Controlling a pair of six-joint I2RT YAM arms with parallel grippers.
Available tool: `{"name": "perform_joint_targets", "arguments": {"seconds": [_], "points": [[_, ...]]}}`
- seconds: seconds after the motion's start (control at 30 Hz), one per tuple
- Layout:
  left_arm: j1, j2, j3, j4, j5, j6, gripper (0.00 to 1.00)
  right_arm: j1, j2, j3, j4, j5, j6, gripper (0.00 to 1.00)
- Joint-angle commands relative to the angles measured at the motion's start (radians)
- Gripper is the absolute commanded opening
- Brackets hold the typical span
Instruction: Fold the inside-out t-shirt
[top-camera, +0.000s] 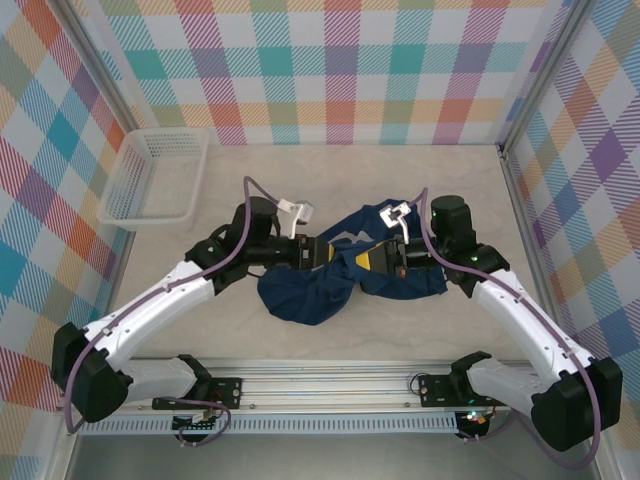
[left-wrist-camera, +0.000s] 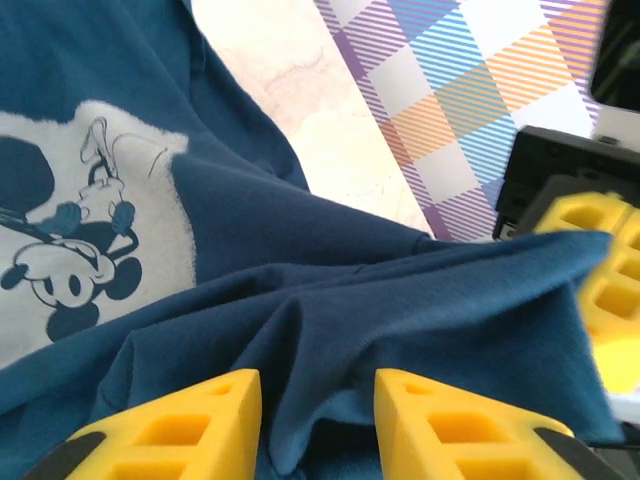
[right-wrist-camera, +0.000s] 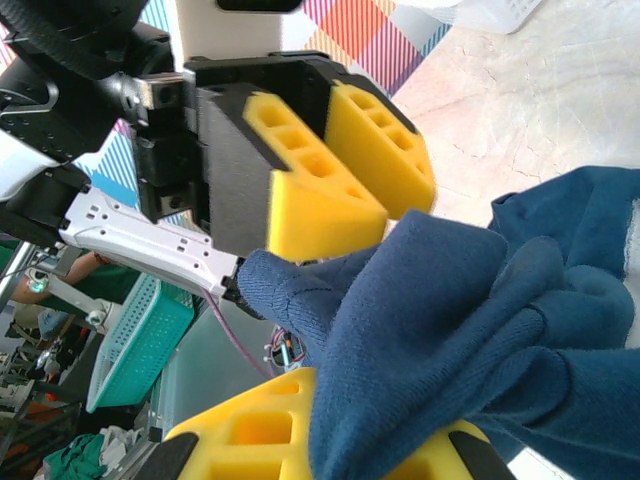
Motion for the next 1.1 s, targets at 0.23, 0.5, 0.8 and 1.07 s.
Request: {"name": "perform_joint_targets", "arguments": {"seconds": [0.23,0.5,0.8,1.07], "points": [[-0.042,-0.039,0.051,0.018,0.007,0.121,0.62,-0.006,0.005,-0.001,0.037,-0.009,0.005,0.0],[-0.082,0.045,0.13,-0.028,0.014,0.155,0.54,-0.005,0.004,-0.008,0.034,0.0,0.002,0.0],[-0.095,0.018,0.108,-0.002,-0.015,0.148,0.54,-0.006,0.008,-0.009,0.016,0.02,-0.013,0.0],[-0.096,-0.02,0.059,0.076,-0.011,0.135,0.6,-0.006,0.012,-0.007,0.015,0.025,-0.013,0.0]]}}
